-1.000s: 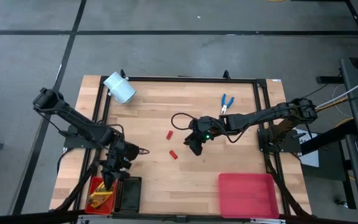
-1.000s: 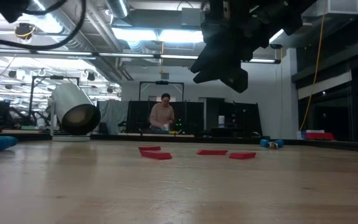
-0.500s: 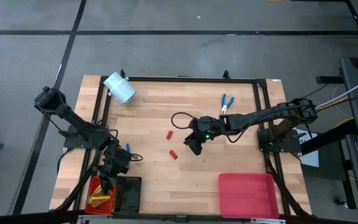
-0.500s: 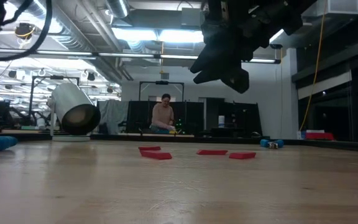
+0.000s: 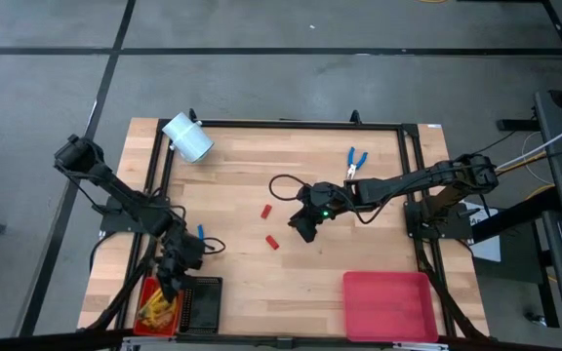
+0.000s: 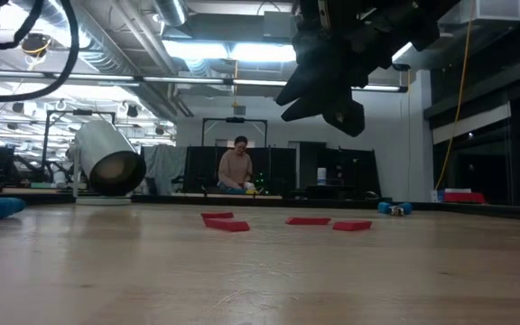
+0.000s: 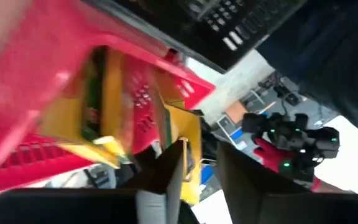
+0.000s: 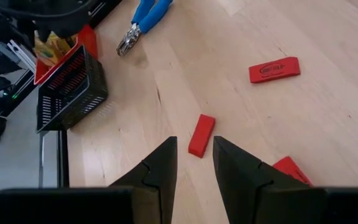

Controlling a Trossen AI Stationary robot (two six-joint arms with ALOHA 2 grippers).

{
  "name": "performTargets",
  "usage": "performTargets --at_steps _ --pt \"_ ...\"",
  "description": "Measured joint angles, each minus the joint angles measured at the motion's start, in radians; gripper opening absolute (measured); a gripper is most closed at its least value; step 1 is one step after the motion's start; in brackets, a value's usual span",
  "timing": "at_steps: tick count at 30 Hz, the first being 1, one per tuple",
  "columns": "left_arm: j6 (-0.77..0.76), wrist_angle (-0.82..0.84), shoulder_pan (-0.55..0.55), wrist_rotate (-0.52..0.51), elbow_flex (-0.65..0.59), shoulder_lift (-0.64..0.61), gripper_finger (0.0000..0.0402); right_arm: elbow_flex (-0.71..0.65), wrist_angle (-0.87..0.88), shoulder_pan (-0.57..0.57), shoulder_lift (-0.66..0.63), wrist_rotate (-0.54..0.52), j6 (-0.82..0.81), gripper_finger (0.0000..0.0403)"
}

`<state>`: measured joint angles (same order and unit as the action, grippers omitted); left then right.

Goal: Pick & Place School Supplies
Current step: Put the yellow crayon box into the red basket, then adjust the baskets on the table

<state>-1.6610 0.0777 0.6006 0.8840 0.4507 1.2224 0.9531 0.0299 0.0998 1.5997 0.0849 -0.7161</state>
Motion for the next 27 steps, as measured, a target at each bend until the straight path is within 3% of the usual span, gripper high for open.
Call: performTargets --at_steps 9,18,27 --pt "0.183 0.161 -0.014 0.017 0.000 -0.003 0.0167 0.000 0.000 0.009 0.000 0.005 -0.035 0.0107" --pt "0.348 0.317 -0.071 0.017 0.000 -0.004 0.0171 0.000 -0.008 0.020 0.000 0.004 -0.062 0.0107" --pt "0.465 0.345 -0.171 0.021 0.001 -0.004 0.0171 0.000 -0.008 0.020 0.000 -0.010 -0.073 0.0107"
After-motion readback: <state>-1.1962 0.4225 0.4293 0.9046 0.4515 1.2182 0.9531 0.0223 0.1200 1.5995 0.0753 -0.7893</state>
